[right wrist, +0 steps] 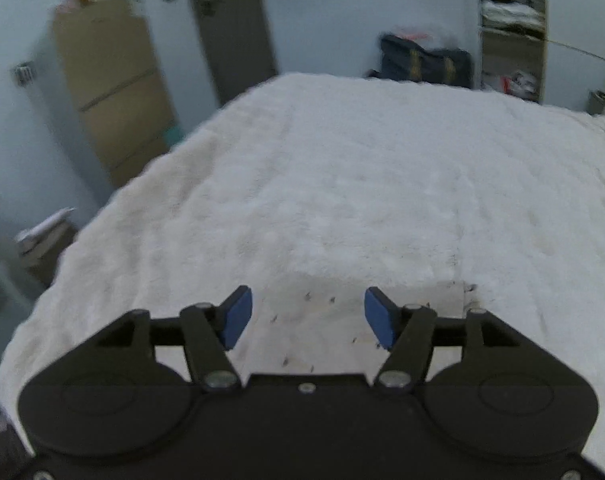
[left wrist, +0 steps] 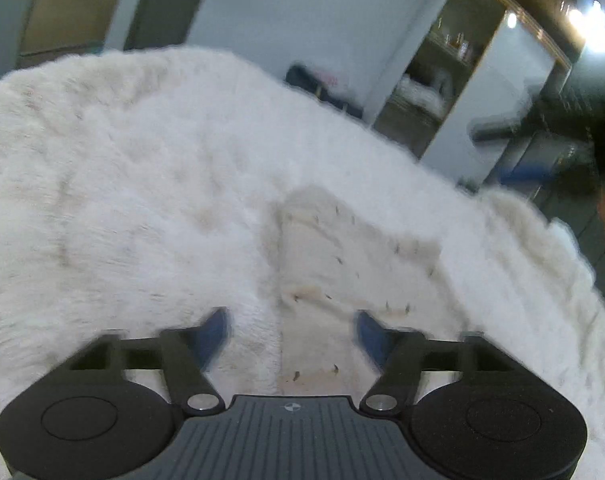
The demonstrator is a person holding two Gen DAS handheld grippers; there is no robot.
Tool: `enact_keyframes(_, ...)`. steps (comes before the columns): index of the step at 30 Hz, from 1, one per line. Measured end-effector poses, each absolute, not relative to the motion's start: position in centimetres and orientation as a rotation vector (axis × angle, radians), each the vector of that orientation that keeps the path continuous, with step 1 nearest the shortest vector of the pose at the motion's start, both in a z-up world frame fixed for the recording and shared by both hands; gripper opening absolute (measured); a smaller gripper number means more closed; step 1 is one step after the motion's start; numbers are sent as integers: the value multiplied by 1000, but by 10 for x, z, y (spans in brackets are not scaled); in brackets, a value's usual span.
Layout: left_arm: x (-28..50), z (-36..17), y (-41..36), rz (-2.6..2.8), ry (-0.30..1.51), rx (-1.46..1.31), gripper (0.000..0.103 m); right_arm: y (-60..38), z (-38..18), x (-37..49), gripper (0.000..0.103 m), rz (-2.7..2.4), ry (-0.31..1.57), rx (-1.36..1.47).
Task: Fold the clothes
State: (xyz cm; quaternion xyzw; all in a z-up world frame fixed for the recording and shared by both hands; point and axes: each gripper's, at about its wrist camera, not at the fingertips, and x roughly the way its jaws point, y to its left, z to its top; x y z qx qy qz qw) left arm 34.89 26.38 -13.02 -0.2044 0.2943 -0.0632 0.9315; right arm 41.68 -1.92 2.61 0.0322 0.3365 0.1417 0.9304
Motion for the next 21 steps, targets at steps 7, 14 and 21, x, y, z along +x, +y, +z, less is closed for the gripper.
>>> enact_keyframes(7,277,-107,205,-171,690,-432,103,-133,28,266,88,255,540,66)
enact_keyframes(14,198,-62,125,-56,715,-253,103,-159,10,157,102,198,541,41)
enact_keyframes(21,141,-16,75,-35,725,-128,103,-165,35,97,103,150,627,123)
